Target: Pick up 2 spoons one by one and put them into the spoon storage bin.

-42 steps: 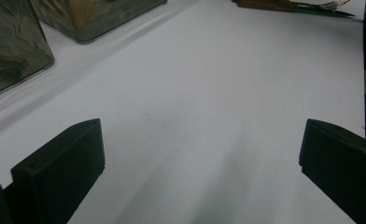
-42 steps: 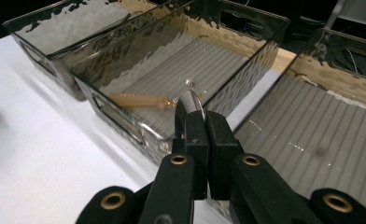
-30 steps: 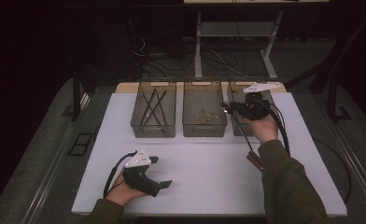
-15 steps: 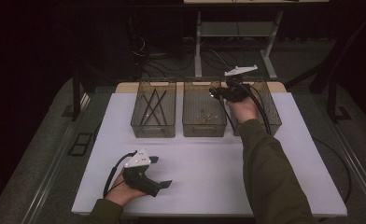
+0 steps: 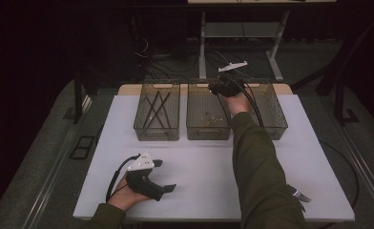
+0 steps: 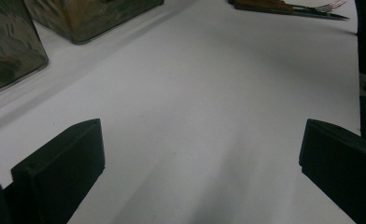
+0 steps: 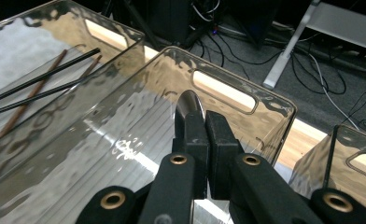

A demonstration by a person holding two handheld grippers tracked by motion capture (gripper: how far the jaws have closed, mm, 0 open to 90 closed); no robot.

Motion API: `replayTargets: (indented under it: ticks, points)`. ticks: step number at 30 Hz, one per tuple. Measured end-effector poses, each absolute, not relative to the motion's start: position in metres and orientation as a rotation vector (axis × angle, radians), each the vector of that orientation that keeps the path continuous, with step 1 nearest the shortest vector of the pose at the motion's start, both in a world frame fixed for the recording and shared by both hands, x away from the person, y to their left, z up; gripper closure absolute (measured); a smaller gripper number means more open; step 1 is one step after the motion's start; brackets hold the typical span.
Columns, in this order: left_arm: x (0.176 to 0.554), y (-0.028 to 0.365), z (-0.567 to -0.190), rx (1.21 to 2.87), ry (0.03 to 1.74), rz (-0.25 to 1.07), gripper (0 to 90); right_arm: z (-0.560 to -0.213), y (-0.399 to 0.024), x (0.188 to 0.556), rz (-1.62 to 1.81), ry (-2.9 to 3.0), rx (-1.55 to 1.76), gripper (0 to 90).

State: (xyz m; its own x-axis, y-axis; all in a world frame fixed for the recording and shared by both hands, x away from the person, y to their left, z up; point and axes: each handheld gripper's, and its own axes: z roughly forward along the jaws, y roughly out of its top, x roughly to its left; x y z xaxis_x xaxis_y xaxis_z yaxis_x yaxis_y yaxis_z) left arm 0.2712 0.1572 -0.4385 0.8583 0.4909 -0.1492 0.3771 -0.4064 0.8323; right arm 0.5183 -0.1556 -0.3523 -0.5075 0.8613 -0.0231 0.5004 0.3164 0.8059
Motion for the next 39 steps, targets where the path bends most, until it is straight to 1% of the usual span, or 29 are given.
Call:
replayTargets:
  ticks: [1, 2, 3, 4, 8, 12, 22, 29, 33, 35, 36, 37, 39]
  points:
    - [0.271, 0.157, -0.439, 2.042, 0.631, 0.144, 0.0, -0.355, -0.156, 0.52, 1.073, 2.126, 1.215, 87.6]
    - [0.271, 0.157, -0.439, 2.041, 0.629, 0.142, 0.0, -0.357, -0.155, 0.521, 1.071, 2.118, 1.229, 81.7]
    - [0.271, 0.157, -0.438, 2.042, 0.629, 0.14, 0.0, -0.359, -0.155, 0.521, 1.063, 2.102, 1.248, 67.6]
    - [0.271, 0.157, -0.438, 2.044, 0.625, 0.139, 0.0, -0.36, -0.154, 0.521, 1.065, 2.093, 1.272, 61.1]
    - [0.27, 0.156, -0.438, 2.041, 0.622, 0.14, 0.0, -0.359, -0.156, 0.512, 1.07, 2.129, 1.293, 50.9]
    - [0.269, 0.157, -0.437, 2.043, 0.62, 0.148, 0.0, -0.357, -0.166, 0.496, 1.109, 2.137, 1.298, 45.9]
    - [0.269, 0.159, -0.437, 2.027, 0.624, 0.153, 0.0, -0.355, -0.194, 0.458, 1.228, 2.164, 1.293, 38.5]
    - [0.269, 0.158, -0.437, 2.023, 0.624, 0.147, 0.0, -0.355, -0.204, 0.432, 1.28, 2.201, 1.225, 33.6]
    - [0.269, 0.157, -0.438, 2.026, 0.625, 0.144, 0.0, -0.358, -0.21, 0.419, 1.3, 2.218, 1.202, 29.0]
    - [0.269, 0.158, -0.438, 2.031, 0.623, 0.145, 0.0, -0.359, -0.215, 0.413, 1.319, 2.21, 1.202, 26.3]
    - [0.269, 0.158, -0.438, 2.031, 0.623, 0.145, 0.0, -0.36, -0.218, 0.41, 1.321, 2.202, 1.196, 23.8]
    - [0.269, 0.158, -0.438, 2.039, 0.616, 0.146, 0.0, -0.361, -0.22, 0.406, 1.319, 2.199, 1.194, 18.8]
    - [0.268, 0.158, -0.438, 2.039, 0.614, 0.145, 0.0, -0.363, -0.225, 0.4, 1.311, 2.207, 1.197, 14.1]
